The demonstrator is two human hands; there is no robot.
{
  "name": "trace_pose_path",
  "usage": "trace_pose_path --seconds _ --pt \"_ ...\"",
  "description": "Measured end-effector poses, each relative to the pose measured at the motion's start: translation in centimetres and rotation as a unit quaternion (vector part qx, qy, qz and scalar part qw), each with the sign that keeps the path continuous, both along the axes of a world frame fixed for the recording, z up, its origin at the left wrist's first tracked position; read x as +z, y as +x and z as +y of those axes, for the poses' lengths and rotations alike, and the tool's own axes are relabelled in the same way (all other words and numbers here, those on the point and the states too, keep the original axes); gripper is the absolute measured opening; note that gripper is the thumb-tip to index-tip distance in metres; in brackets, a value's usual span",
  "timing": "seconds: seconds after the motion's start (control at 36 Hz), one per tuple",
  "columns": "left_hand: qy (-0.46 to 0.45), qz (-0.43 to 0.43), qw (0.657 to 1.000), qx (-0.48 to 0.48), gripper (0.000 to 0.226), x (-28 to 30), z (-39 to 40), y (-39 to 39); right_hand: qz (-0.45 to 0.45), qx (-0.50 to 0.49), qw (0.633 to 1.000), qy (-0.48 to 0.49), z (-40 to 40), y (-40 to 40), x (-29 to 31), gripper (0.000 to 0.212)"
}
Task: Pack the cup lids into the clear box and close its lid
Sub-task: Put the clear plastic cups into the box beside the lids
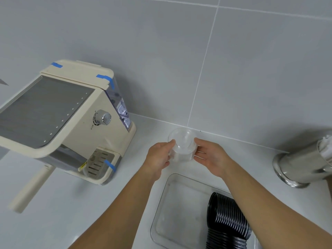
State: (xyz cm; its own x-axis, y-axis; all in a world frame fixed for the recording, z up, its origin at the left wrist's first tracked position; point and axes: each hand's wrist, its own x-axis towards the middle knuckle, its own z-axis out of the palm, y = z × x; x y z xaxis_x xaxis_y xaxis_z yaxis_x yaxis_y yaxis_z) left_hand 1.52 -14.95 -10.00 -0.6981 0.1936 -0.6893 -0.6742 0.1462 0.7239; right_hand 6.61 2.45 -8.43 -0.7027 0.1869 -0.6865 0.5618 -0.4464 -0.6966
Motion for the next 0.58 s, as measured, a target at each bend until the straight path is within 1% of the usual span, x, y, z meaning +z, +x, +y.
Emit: trace_pose_path --seconds 0.14,0.25,0.36,0.58 --pt "-0.003 0.018 1.000 -0.008 0.042 0.4 -0.1 -0.3 0.017 -0.008 1.000 -0.008 -0.1 -0.3 0.6 0.017" --pt "0.000 0.022 1.000 -0.006 0.036 0.7 0.0 -1.1 0.023 -0.015 1.000 -0.008 -0.1 -0.9 0.6 0.023" --pt "-0.005 0.025 0.999 -0.020 0.041 0.5 0.1 -1.8 0.022 -0.022 0.999 -0.007 -0.2 -1.6 0.1 0.027" --pt "-0.051 0.026 0.998 -0.032 0.040 -0.4 0.8 -2.4 0.001 0.008 0.999 0.041 -0.3 -2.1 -1.3 0.018"
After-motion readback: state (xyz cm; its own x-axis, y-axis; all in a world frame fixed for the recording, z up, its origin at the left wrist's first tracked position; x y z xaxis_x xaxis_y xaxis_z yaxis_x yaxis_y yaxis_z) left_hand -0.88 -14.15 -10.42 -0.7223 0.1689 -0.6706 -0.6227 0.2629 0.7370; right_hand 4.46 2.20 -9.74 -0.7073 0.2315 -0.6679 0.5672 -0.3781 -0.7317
